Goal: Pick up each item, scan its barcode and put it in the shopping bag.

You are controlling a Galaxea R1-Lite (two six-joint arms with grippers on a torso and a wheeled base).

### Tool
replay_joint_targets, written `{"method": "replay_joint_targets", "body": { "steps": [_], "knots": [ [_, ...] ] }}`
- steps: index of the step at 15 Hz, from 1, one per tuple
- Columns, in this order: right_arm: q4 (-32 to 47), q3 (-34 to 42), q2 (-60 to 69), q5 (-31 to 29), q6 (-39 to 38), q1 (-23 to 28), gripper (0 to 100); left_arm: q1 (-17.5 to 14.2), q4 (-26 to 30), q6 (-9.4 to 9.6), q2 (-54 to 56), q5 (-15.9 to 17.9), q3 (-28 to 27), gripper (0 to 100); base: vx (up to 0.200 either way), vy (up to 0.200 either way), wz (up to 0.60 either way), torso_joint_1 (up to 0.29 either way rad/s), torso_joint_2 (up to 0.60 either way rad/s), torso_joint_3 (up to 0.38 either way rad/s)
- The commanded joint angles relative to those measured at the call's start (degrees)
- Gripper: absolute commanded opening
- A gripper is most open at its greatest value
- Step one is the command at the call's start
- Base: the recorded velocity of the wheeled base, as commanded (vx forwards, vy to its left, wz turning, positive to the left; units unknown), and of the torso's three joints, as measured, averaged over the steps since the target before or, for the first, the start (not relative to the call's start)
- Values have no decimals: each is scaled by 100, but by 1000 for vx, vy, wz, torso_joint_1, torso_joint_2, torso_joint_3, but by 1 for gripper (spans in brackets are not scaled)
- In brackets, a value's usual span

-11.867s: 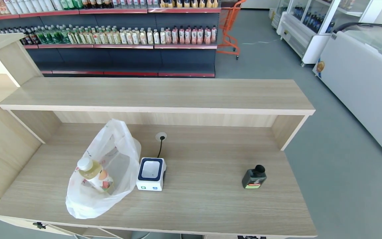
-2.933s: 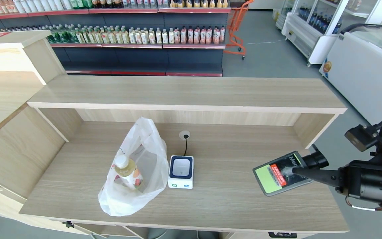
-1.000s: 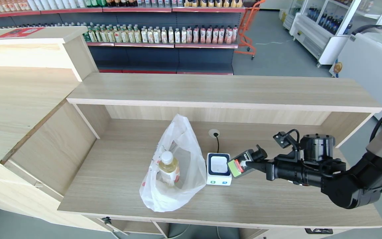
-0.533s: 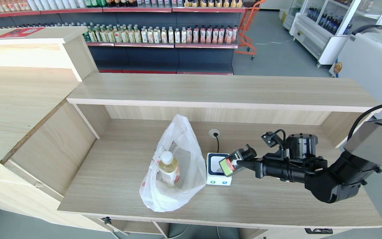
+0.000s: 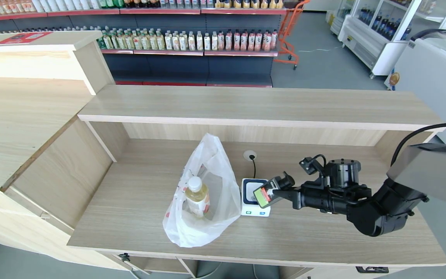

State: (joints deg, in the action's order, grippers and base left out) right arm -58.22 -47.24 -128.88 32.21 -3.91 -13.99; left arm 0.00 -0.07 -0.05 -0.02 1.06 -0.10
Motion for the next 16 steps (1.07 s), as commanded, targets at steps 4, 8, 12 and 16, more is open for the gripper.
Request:
{"method": "replay_joint_targets", "body": {
  "steps": [4,8,12,16],
  "knots": [
    [4,-479,-348,-4,-13,-77,0,0,-1,5,2,-1,1,100,0,0,0,0,0,0],
    [-5,-550,-419,-13,-13,-139,0,0,-1,5,2,-1,1,100,0,0,0,0,0,0],
    [-14,-664,-129,-13,-479,-183,0,0,-1,5,2,-1,1,100,0,0,0,0,0,0],
    [-286,-470,706,154,-417,-60,0,0,-1,5,2,-1,1,100,0,0,0,0,0,0]
  ]
}}
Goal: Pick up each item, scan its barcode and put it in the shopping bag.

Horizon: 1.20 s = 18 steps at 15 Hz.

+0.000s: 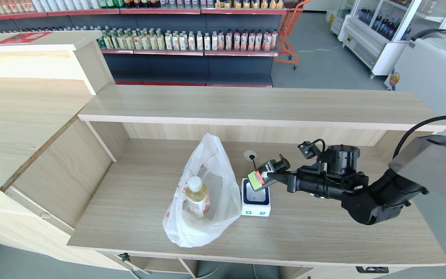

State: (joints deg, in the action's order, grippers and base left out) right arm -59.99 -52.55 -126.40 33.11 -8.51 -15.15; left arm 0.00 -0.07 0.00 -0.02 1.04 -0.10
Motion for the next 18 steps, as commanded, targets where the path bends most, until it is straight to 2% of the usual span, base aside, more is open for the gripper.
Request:
{"method": "replay_joint_targets", "body": {
  "steps": [1,3,7,13,15,18],
  "knots": [
    [-461,114,512,161,86,83,0,0,-1,9,2,2,1,100,0,0,0,0,0,0],
    [-830,298,608,196,104,109,0,0,-1,9,2,2,1,100,0,200,0,0,0,2],
    [-848,430,705,196,104,65,0,0,-1,0,2,2,1,100,0,200,0,-6,0,6],
    [-848,500,529,178,192,-119,0,0,-1,-18,2,2,1,100,0,0,0,0,0,0],
    [-883,465,204,196,772,-119,0,0,-1,-18,2,2,1,100,0,0,0,0,0,0],
    [-1551,298,-526,222,1106,-137,0,0,-1,-18,2,2,1,100,0,0,0,0,0,0]
  ]
}}
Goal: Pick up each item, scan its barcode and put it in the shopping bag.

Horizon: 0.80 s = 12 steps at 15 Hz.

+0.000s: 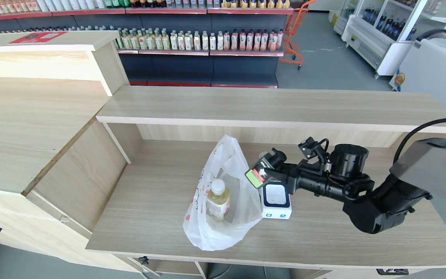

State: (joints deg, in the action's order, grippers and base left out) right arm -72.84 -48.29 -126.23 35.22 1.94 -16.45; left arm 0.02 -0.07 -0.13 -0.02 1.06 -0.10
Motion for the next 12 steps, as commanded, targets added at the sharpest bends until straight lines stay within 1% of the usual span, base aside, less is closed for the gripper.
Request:
{"method": "replay_joint_targets", "body": {
  "steps": [1,2,3,5,7,10,12],
  "knots": [
    [-319,-251,-683,55,70,-87,0,-2,-1,-4,2,-1,1,100,0,0,0,0,0,0],
    [-336,-348,-798,55,79,-148,0,-2,-1,-4,2,-1,1,100,0,0,0,0,0,0],
    [-327,-629,-1035,46,184,-298,0,-2,-1,-4,2,-1,1,100,0,0,0,0,0,0],
    [-275,-1183,-1466,29,439,-465,0,-2,-1,-4,2,-1,1,100,0,0,0,0,0,0],
    [-257,-1684,-1870,11,536,-605,0,-2,-1,-4,2,-1,1,100,0,0,0,0,0,0],
    [165,-2378,-2239,-6,896,-667,0,-2,-1,-4,2,-1,1,100,0,0,0,0,0,0],
    [235,-2756,-2503,-50,1028,-685,0,-2,-1,-4,2,-1,1,100,0,0,0,0,0,0]
  ]
}}
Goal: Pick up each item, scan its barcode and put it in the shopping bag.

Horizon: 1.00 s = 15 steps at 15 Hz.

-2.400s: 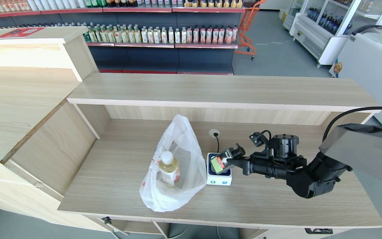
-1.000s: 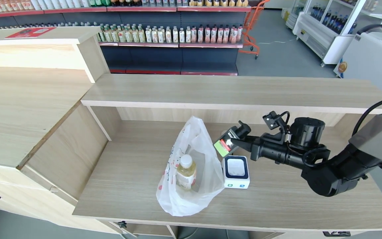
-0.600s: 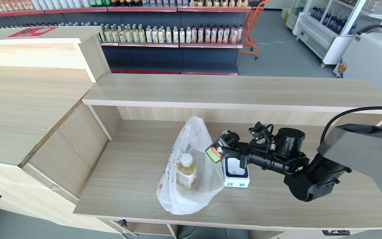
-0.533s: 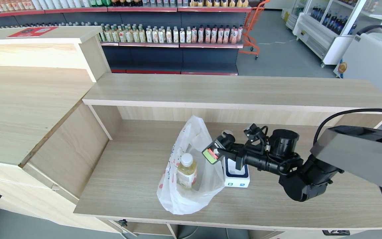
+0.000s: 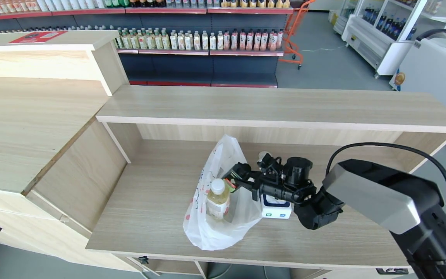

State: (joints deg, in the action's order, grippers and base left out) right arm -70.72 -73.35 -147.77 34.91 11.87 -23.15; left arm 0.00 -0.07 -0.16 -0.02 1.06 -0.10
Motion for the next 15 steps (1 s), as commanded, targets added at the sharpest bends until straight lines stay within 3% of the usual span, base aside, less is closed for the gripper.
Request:
{"method": "replay_joint_targets", "body": {
  "steps": [1,6,7,11,15],
  "knots": [
    [41,-391,-498,-28,175,-14,0,0,-1,-2,2,-1,1,100,0,0,0,0,0,0],
    [146,-549,-691,-46,403,-32,0,0,-1,-2,2,-1,1,100,0,0,0,0,0,0],
    [155,-593,-709,-55,403,-40,100,0,-1,-2,2,-1,1,100,0,0,0,0,0,0],
    [190,-522,-463,-37,69,65,100,0,-1,-2,2,-1,1,100,0,0,0,0,0,0],
    [155,-39,478,-11,-1328,223,100,0,-1,-2,2,-1,1,100,0,0,0,0,0,0]
  ]
}}
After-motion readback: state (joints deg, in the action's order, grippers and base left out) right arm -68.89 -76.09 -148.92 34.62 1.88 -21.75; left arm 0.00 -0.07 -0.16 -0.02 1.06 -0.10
